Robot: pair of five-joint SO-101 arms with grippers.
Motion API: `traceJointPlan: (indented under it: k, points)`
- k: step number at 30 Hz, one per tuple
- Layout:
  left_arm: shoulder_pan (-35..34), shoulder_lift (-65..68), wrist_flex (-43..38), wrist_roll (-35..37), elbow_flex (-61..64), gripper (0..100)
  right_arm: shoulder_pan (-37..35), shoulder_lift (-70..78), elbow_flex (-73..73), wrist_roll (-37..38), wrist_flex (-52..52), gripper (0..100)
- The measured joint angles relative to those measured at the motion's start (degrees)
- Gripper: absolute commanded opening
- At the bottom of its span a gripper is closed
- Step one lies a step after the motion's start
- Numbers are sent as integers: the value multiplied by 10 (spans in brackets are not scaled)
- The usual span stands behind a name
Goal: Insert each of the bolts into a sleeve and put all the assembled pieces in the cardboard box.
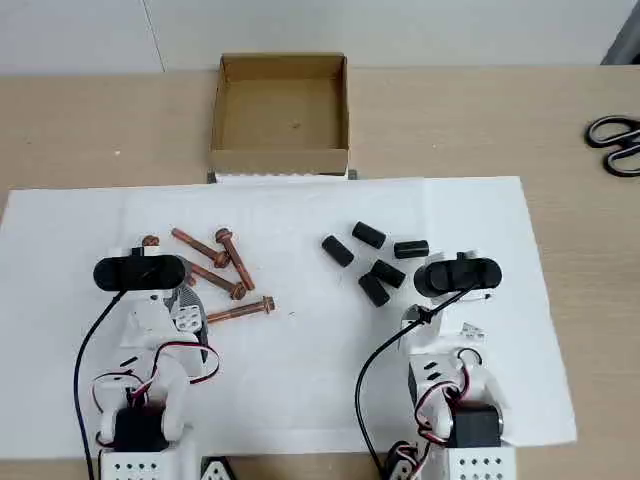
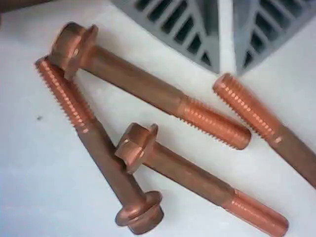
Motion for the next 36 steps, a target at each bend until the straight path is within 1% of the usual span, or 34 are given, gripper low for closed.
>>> traceJointPlan:
  k: [36]
  points:
    - [0,0,-8,0,2,6,0,0,0,0,0,5]
